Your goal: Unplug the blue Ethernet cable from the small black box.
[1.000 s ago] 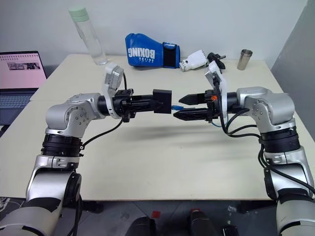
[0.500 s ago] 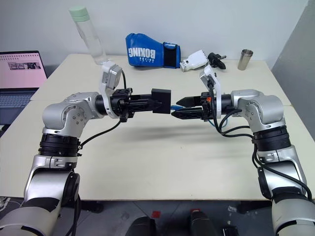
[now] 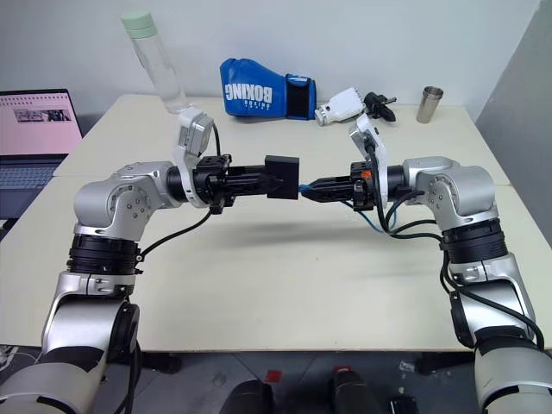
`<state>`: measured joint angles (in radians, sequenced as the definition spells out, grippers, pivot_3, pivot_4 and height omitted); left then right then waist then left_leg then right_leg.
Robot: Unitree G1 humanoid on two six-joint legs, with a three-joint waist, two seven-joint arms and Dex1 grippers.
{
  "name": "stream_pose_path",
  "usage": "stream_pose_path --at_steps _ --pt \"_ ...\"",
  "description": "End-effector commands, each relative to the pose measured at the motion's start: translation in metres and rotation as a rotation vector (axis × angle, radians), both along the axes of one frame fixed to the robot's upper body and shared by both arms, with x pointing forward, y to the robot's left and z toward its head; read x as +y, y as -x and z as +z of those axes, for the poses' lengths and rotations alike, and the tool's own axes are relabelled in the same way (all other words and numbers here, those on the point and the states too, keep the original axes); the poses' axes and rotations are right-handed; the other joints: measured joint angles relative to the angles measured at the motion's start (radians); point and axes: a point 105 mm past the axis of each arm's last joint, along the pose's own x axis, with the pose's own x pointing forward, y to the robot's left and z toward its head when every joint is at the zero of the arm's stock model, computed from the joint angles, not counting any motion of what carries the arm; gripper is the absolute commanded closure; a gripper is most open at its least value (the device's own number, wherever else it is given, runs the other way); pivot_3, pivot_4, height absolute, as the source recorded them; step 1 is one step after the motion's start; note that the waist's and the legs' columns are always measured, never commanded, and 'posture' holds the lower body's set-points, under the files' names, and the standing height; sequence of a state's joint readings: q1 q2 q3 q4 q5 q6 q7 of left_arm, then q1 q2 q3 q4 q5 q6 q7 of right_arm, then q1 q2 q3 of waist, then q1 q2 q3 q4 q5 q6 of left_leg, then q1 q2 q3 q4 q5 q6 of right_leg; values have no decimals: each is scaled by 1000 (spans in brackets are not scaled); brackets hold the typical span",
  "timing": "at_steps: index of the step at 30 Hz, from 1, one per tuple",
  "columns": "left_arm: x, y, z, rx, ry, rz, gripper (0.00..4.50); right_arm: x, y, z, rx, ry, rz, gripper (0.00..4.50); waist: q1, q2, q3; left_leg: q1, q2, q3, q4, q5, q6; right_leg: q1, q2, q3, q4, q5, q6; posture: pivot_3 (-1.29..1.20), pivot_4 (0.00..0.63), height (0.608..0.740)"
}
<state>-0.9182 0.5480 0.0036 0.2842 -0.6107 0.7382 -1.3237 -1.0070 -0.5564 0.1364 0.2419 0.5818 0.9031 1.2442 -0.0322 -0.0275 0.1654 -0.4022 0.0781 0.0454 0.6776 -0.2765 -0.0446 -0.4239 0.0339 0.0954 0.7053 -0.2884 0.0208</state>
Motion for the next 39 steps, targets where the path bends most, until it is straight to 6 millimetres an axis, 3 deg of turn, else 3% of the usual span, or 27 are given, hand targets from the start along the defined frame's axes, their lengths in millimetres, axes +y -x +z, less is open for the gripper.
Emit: stream_pose_path --at_steps 1,11,19,25,27,29,32,39 --pt "-6 9 13 -57 -7 -55 3719 0 1 22 -58 -41 7 4463 0 0 0 0 0 0 0 0 0 0 0 0 0 0 0 0 150 740" --pt "-6 10 14 -62 -19 -57 3719 -4 1 22 -60 -30 -4 4463 0 0 0 0 0 0 0 0 0 0 0 0 0 0 0 0 150 740" --pt "11 8 14 -60 -42 -8 3719 -32 9 14 -21 19 -43 4463 0 0 0 0 0 0 0 0 0 0 0 0 -1 0 0 0 150 740" --pt "9 6 15 -68 -40 -6 3719 -29 10 13 -26 23 -43 4463 0 0 0 0 0 -1 0 0 0 0 0 0 -1 0 0 0 150 740" --pt "7 6 15 -72 -38 -12 3719 -25 12 14 -23 13 -27 3761 0 0 0 0 0 -1 0 0 0 0 0 0 -1 0 0 0 150 740" --pt "5 7 16 -74 -37 -18 3719 -21 14 16 -27 11 -14 3534 0 0 1 0 0 -1 0 0 0 0 0 0 -1 0 0 0 150 740" --pt "3 7 15 -75 -36 -26 3719 -14 17 18 -33 7 12 2852 0 0 1 0 0 -1 0 0 0 0 0 0 -1 0 0 0 150 740" --pt "1 8 15 -74 -36 -37 3719 -6 16 21 -39 -6 22 2852 0 1 1 0 0 -1 0 0 0 0 0 0 -1 0 0 0 150 740"
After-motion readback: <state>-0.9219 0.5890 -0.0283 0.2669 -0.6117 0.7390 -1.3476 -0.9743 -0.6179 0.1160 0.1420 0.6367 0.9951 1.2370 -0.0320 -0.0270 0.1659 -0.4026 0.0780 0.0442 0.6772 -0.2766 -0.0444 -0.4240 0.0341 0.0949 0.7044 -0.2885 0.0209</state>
